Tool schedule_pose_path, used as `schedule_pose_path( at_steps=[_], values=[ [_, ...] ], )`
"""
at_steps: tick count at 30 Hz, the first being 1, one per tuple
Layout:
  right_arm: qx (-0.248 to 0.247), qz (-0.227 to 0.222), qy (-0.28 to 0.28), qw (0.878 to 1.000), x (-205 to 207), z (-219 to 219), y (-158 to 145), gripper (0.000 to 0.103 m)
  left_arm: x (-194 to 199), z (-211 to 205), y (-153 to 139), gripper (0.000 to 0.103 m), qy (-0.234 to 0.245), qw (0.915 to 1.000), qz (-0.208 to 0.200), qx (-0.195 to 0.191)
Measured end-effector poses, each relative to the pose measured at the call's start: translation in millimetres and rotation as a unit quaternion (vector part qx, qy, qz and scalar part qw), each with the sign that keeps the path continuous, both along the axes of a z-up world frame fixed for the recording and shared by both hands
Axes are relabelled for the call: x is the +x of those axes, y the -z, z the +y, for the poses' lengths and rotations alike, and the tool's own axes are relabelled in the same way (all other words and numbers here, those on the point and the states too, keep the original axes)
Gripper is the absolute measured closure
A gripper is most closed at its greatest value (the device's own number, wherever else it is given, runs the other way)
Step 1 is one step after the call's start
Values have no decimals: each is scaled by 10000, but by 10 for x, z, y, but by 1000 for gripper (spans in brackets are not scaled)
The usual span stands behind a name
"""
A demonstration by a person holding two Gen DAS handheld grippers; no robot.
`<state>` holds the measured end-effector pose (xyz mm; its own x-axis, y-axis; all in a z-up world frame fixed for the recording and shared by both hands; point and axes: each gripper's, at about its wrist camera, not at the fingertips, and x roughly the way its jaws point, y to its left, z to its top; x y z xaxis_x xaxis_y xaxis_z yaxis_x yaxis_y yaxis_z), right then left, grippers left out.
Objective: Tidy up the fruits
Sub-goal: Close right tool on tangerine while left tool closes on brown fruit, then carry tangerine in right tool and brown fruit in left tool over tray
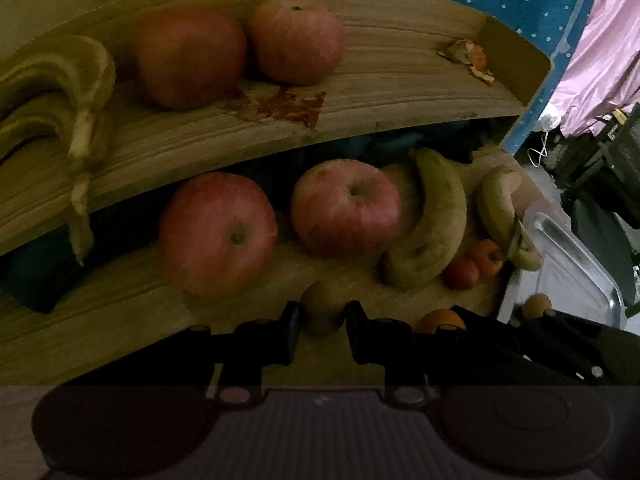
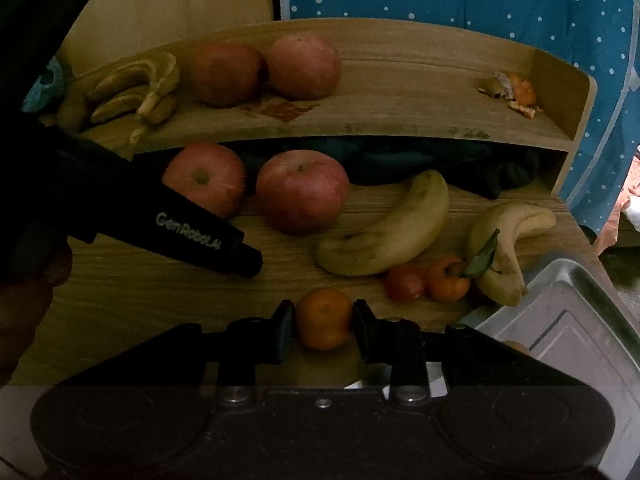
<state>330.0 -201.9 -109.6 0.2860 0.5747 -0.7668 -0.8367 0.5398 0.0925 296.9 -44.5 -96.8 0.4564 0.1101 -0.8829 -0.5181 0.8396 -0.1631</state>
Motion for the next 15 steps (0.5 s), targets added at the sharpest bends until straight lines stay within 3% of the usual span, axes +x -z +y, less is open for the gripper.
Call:
schedule_pose_path(
  at_steps=[8, 15],
  values=[
    [81, -222, 305, 9993, -129, -166, -206, 69, -127, -84, -153, 75, 206, 9997, -120, 2],
    [25, -443, 926, 9947, -69, -557, -371, 69, -51, -347, -301, 75, 739, 9967, -329, -14]
  ],
)
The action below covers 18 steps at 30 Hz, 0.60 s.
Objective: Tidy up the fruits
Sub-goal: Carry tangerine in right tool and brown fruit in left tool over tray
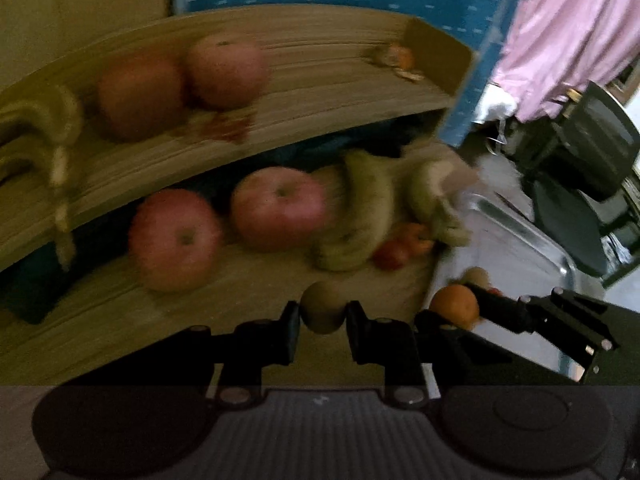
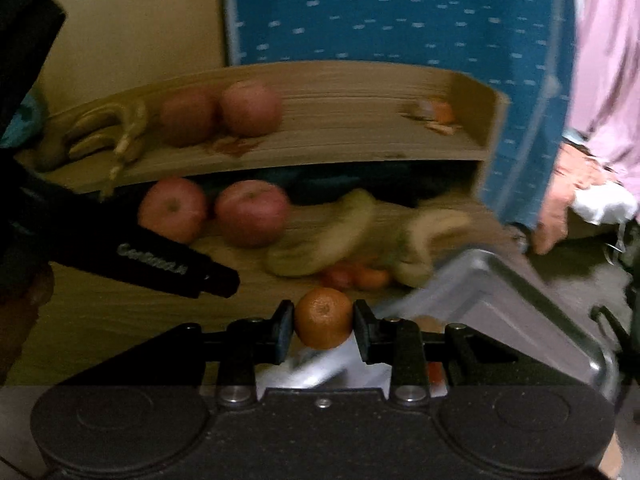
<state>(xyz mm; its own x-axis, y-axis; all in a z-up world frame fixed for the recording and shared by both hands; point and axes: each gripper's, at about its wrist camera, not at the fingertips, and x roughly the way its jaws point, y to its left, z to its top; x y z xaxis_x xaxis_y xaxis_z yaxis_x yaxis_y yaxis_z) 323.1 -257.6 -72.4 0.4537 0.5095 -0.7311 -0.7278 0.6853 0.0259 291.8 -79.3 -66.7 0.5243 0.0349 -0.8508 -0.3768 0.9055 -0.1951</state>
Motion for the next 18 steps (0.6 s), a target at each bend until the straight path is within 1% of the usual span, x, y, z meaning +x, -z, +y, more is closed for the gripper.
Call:
schedule_pose_path(
  at_steps=[7, 12, 18],
  values=[
    [-214, 0, 582, 9981, 132, -451, 47, 69, 165, -405, -12, 75, 630, 9979, -85, -130],
    [-331, 95, 788, 9963, 185, -648, 139, 70, 309, -687, 39, 75, 1046, 9943, -64, -200],
    [-391, 228, 934, 9946, 244, -775, 235, 70, 406, -860, 128, 75, 1296, 9912, 48, -275]
  ],
)
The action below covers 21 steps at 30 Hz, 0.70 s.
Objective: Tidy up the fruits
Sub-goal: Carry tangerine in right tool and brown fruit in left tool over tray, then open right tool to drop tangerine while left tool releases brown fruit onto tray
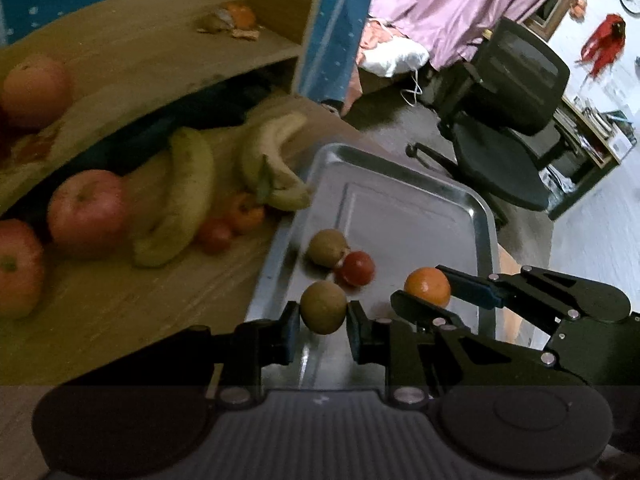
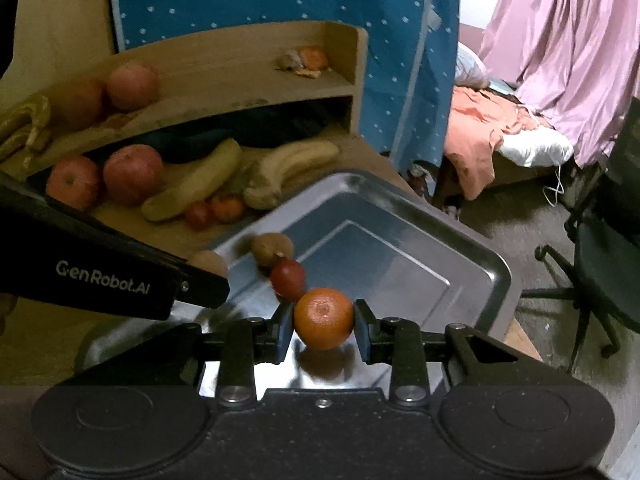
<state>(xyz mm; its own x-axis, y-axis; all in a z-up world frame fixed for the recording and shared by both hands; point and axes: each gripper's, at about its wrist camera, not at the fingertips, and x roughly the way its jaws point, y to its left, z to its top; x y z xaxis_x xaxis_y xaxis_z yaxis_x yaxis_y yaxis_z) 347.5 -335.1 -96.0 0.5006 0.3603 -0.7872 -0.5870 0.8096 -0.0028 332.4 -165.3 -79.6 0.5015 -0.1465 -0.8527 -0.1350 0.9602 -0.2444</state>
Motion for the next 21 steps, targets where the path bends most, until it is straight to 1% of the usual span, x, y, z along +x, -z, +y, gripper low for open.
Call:
schedule_pose_path(
  at_steps=[7, 15, 18, 21],
  values=[
    [-3, 141, 107, 9998, 42, -24, 113, 69, 67, -69, 92, 75, 89, 9998, 148, 57],
    [-31, 139, 207, 9997, 57, 2, 144, 69, 109, -57, 135, 75, 181, 9994, 252, 180],
    [-10, 97, 251, 9996, 23, -3, 113, 66, 113, -45, 144, 75, 209, 9992, 261, 217],
    [-10, 6, 337, 9994, -55, -13, 49, 58, 79, -25, 119, 74, 237, 9992, 223, 218]
  ],
)
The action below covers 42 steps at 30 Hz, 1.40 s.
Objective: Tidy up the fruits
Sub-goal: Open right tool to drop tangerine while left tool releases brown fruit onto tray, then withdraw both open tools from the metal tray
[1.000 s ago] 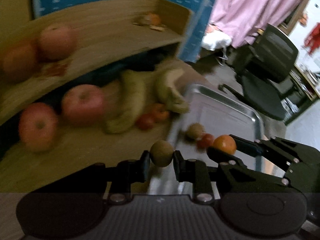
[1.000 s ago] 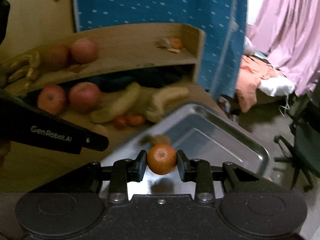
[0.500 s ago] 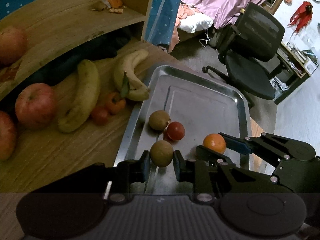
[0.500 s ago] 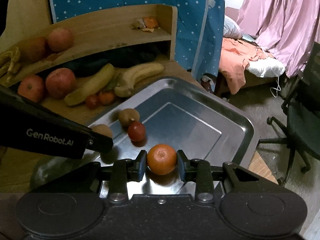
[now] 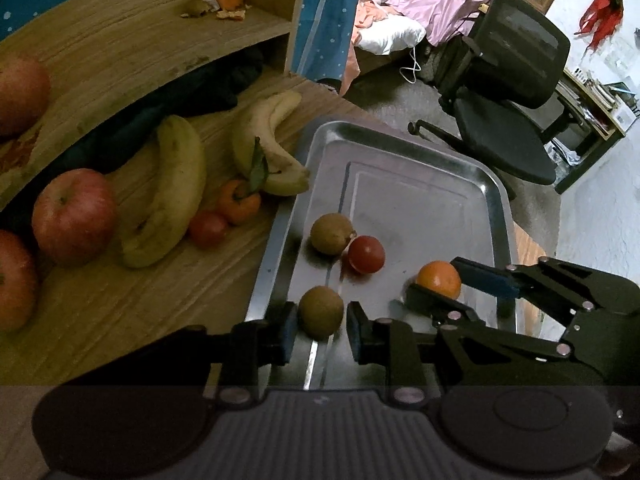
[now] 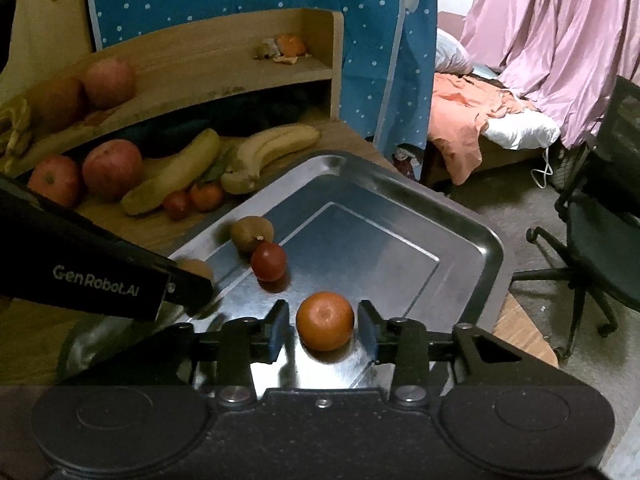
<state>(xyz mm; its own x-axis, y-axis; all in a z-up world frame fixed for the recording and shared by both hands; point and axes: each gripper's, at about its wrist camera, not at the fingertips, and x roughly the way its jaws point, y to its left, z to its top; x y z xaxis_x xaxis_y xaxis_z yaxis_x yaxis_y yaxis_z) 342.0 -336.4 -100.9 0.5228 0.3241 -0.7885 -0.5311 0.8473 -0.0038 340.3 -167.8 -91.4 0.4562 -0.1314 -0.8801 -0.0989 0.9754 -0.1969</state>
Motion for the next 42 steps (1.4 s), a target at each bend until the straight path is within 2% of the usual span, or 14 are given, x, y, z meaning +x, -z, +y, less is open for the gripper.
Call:
schedule_pose_path(
  at_steps=[1, 3, 4, 7, 9, 16, 18, 33, 42],
  values=[
    [-4, -35, 37, 10000, -34, -3, -27, 56, -28, 11, -22, 73, 9, 10000, -44, -4],
    [-2, -105, 112, 9999, -101, -3, -84, 51, -81, 29, -65, 63, 23, 9999, -110, -10],
    [7, -142, 151, 9998, -147, -1, -124, 46, -116, 42, -91, 60, 28, 9999, -151, -11],
    [35, -258, 241, 9994, -304, 27, -246, 31, -250, 91, -193, 41, 18, 9996, -297, 18],
    [59, -330, 304, 9990, -436, 61, -335, 25, -365, 141, -277, 26, -27, 9991, -416, 76],
    [215, -437, 481, 9977, -994, 247, -583, 3, -872, 427, -520, 6, -132, 9974, -677, 231],
    [270, -442, 548, 9972, -1179, 324, -626, 1, -1023, 516, -571, 1, -183, 9968, -704, 321],
    [458, -642, 792, 9937, -2396, 804, -891, 1, -2267, 1206, -800, 0, -361, 9941, -745, 694],
    [433, -414, 837, 9947, -2767, 982, -937, 1, -2823, 1517, -865, 0, -562, 9920, -698, 887]
  ],
)
